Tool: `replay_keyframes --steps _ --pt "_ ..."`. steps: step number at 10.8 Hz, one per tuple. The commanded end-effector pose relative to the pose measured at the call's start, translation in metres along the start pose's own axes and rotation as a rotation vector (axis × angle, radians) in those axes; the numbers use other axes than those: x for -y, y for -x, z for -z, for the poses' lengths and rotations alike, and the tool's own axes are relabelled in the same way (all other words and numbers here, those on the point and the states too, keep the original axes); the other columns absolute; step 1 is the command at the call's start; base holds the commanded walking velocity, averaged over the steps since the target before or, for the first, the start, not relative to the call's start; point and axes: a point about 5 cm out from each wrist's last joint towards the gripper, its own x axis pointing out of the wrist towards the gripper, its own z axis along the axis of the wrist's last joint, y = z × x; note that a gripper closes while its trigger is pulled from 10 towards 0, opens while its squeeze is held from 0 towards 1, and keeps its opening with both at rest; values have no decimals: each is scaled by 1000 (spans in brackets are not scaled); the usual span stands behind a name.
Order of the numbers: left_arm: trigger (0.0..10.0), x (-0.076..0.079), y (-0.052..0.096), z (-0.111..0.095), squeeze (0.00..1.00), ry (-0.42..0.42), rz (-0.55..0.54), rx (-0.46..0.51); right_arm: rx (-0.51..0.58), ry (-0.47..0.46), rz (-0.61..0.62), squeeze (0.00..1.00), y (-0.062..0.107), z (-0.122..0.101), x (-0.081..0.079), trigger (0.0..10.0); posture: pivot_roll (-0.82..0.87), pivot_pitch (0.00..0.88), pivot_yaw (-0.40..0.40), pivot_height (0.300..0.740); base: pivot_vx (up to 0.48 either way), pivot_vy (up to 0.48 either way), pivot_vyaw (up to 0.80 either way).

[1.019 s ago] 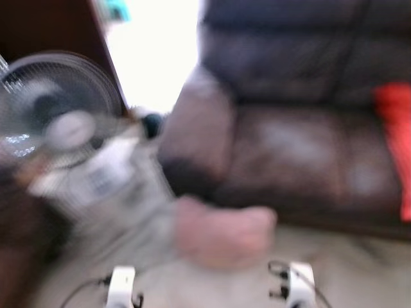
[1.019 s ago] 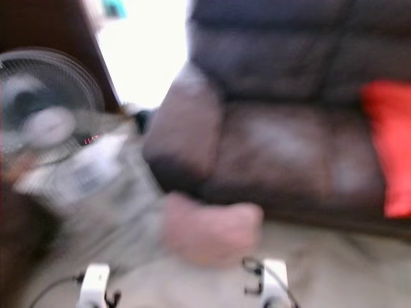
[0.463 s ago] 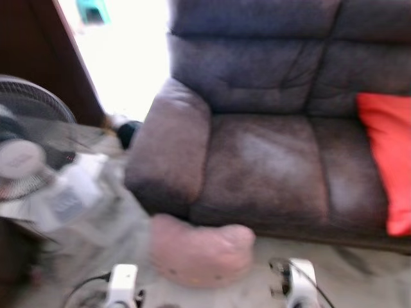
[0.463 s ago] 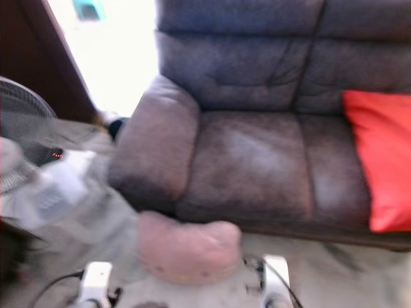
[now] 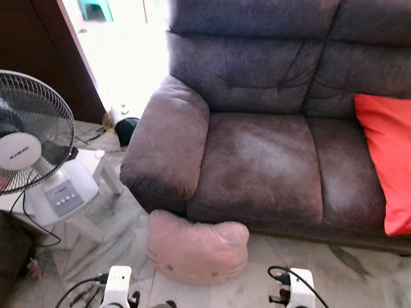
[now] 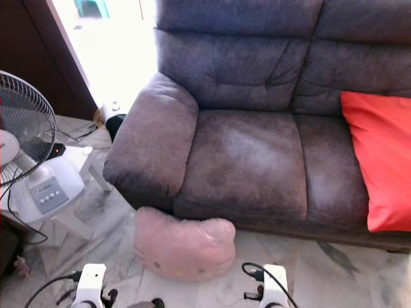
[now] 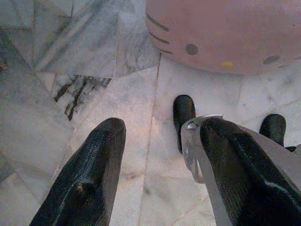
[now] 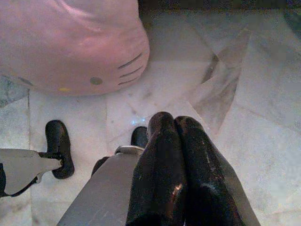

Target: Move the pillow to the sofa from floor

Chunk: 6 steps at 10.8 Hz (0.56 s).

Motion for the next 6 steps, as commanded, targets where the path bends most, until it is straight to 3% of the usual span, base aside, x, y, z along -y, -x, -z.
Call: replay_keyframes --steps 1,4,6 --pt "10000 -2 2 11 0 10 -13 -40 -24 -6 -7 0 0 5 -2 10000 146 173 -8 740 0 0 0" --pt "10000 -2 2 10 0 10 -14 -39 -12 28 -27 0 -3 -6 -14 10000 144 172 -9 740 160 0 0" --pt "10000 -3 2 10 0 9 -14 -39 -21 28 -24 0 -1 2 -9 10000 145 174 -8 740 247 0 472"
